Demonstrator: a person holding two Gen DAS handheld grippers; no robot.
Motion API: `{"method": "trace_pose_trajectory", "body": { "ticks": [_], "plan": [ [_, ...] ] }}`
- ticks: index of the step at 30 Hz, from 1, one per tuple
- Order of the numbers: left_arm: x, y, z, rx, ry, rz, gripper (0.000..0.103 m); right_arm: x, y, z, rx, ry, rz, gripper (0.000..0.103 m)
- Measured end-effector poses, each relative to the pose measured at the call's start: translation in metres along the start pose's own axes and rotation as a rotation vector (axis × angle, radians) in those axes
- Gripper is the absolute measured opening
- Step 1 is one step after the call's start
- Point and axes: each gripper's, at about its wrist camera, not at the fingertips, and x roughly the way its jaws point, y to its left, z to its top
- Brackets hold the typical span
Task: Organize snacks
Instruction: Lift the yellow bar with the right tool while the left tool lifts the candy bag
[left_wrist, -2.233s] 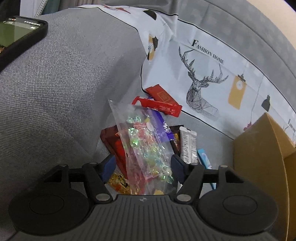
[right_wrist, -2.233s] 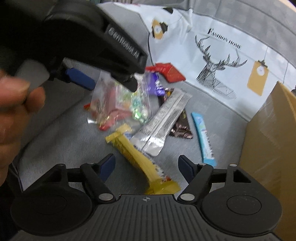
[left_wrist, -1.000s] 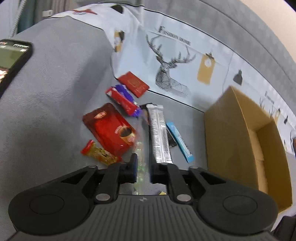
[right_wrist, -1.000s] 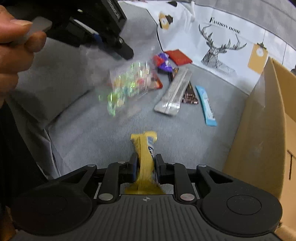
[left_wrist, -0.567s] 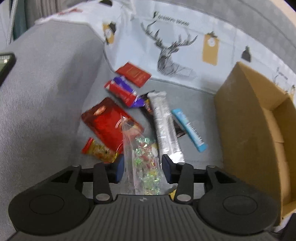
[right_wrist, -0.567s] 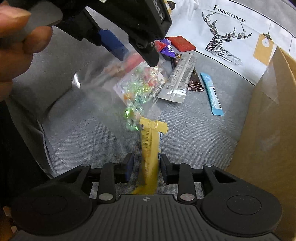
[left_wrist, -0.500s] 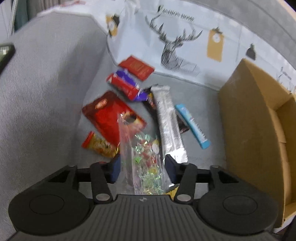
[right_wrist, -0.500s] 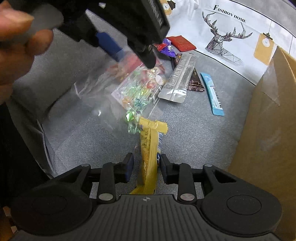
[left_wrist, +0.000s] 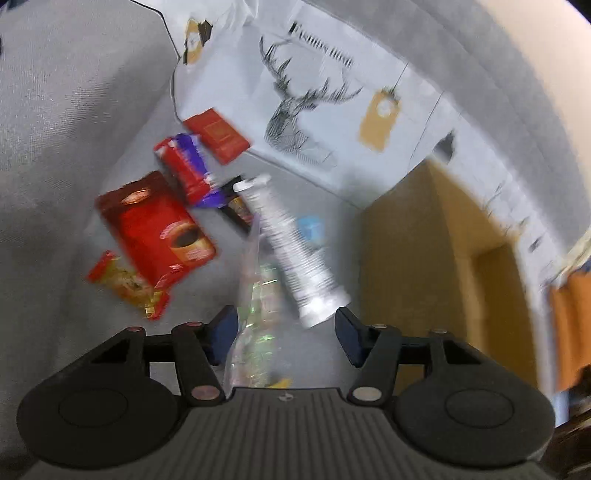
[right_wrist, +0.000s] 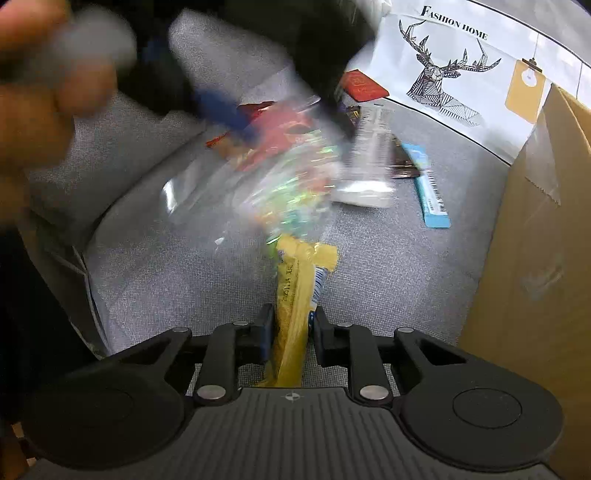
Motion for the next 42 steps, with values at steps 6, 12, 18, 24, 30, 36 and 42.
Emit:
{"method": "trace_pose_trajectory", "body": {
  "ticks": [6, 12, 18, 24, 30, 36, 42],
  "plan": [
    [0.007, 0.005, -0.001, -0.021, 0.016, -0.014, 0.062, 0.001, -0.003, -0.001, 0.009, -0.001, 0.005, 0.023],
    [0.021, 0.015, -0.003, -0.061, 0.037, 0.023, 0.062, -0.002, -0.009, -0.003, 0.013, -0.003, 0.015, 0.023],
    [0.046, 0.022, -0.008, -0.051, 0.105, 0.158, 0.075, -0.002, -0.012, -0.003, 0.012, -0.004, 0.027, 0.023],
    [0.057, 0.001, -0.012, 0.057, 0.085, 0.202, 0.089, 0.000, -0.012, -0.001, 0.004, 0.003, 0.029, 0.023],
    [0.081, -0.025, -0.017, 0.170, 0.118, 0.264, 0.102, 0.002, -0.012, 0.000, 0.001, 0.008, 0.029, 0.024],
    [0.090, -0.033, -0.024, 0.275, 0.102, 0.313, 0.097, 0.002, -0.014, 0.000, 0.000, 0.007, 0.033, 0.024],
    [0.073, -0.030, -0.017, 0.265, 0.001, 0.314, 0.031, 0.002, -0.010, 0.002, 0.001, 0.001, 0.032, 0.022]
  ]
}}
